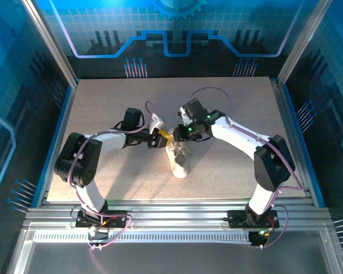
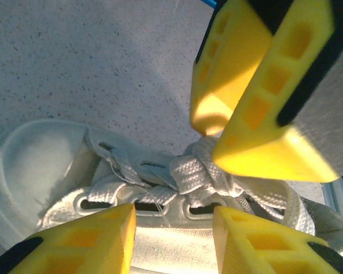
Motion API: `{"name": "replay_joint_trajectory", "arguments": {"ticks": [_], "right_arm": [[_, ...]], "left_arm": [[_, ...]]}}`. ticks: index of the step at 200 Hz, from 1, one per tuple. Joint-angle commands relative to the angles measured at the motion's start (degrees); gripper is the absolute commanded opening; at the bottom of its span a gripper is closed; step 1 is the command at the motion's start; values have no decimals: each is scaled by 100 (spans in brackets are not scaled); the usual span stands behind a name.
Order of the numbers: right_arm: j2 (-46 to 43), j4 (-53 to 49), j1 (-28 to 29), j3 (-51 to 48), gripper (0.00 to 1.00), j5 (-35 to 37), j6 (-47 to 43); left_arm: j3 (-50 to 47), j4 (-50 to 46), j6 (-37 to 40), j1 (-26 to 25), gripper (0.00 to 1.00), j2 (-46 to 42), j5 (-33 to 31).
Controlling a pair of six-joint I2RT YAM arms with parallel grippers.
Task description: Tie the shoes
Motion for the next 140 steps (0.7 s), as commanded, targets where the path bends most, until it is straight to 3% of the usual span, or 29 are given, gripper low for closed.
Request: {"name": "replay_joint_trajectory", "arguments": {"ticks": [1,28,55,75,101,140], "right_arm": [[133,-16,64,44,34,-68,42],[105,1,68,0,29,57,-20],[50,162,76,-85,21,14,-102],[53,209,77,-99,17,-30,-147],[25,335,85,-200,12,-70,-243],[-161,618,154,-453,5,-101,-511]], "left_arm": [[6,533,585,25,42,-250,106],[323,111,1288,25,44,-309,133],[903,-1585,2766,25,47,-404,-582],[1008,-2225,3614,41,48,-428,-1026],[827,-2278,4540,20,51,-313,-1182],[626,-1468,4595,-196,52,-202,-1361]]}}
